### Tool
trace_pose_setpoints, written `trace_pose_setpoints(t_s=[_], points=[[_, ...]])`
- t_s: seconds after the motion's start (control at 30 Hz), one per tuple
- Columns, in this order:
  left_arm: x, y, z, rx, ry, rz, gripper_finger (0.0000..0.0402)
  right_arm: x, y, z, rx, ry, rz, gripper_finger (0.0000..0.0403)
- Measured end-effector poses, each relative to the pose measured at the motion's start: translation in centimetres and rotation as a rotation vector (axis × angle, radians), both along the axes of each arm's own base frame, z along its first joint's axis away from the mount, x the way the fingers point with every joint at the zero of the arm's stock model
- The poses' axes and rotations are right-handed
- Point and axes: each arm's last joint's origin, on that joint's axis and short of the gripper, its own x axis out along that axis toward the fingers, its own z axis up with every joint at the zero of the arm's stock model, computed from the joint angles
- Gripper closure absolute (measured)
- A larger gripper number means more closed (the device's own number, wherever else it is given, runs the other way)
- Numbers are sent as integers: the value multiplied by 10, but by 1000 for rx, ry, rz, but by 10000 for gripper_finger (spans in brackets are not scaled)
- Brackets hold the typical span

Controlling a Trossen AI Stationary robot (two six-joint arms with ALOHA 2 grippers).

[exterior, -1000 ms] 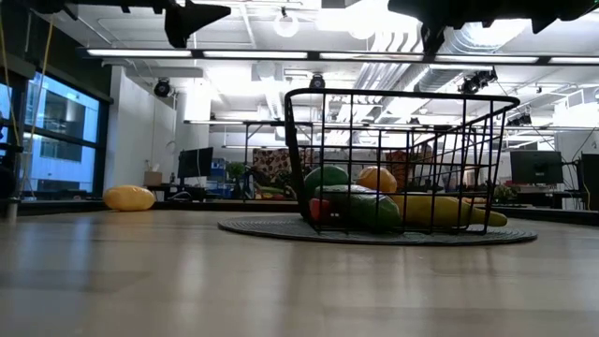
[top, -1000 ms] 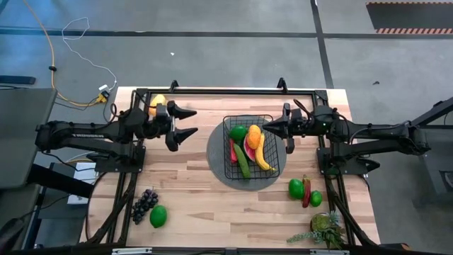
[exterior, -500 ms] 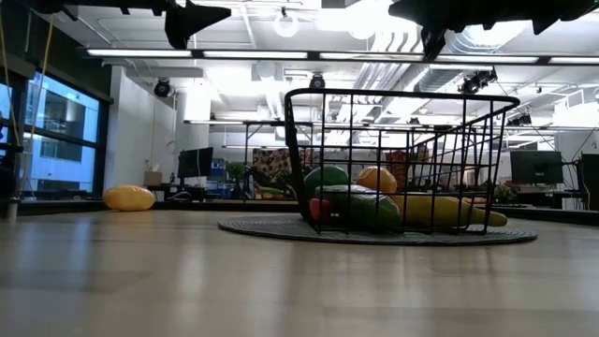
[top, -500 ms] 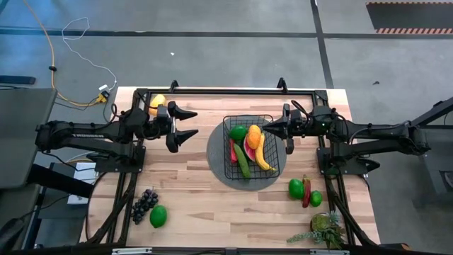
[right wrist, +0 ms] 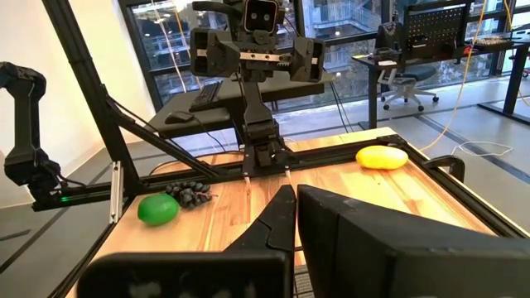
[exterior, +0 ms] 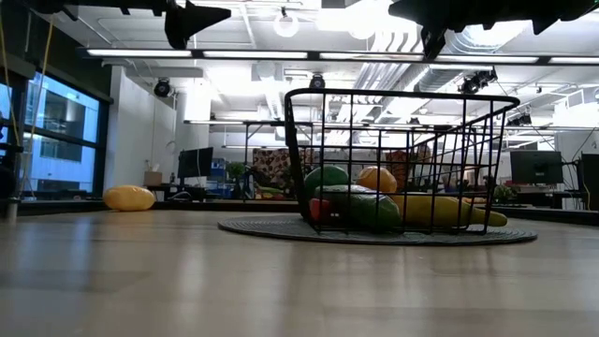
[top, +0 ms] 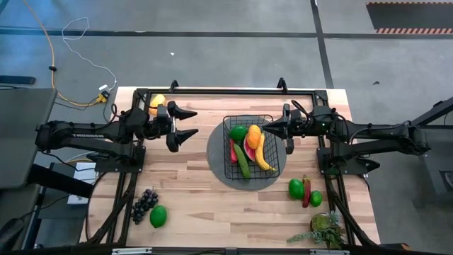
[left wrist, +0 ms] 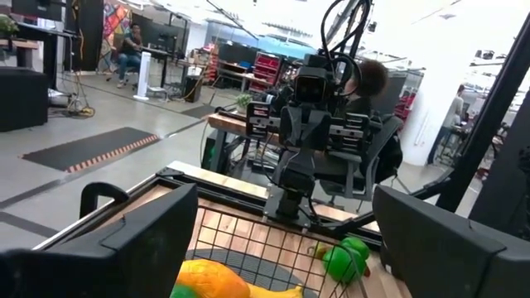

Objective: Build produce basket
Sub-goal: Put the yellow mango into the black wire basket

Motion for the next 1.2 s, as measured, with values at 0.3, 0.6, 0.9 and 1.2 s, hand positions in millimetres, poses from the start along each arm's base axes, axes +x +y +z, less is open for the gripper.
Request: trace_pose_setpoints(t_s=[0.3, 0.6, 0.9, 1.2], points=[[-1, 10, 4, -159, 19, 186, 51, 0, 0, 0, 0, 0, 0, 402], [-7, 66, 22, -362, 438, 540, 51, 0, 0, 0, 0, 1, 0, 402], [-32, 124, -15, -567, 917, 848, 51, 0, 0, -1, 29, 15, -1, 402], [-44, 162, -54, -676, 1138, 993, 51, 0, 0, -4, 31, 36, -14, 402]])
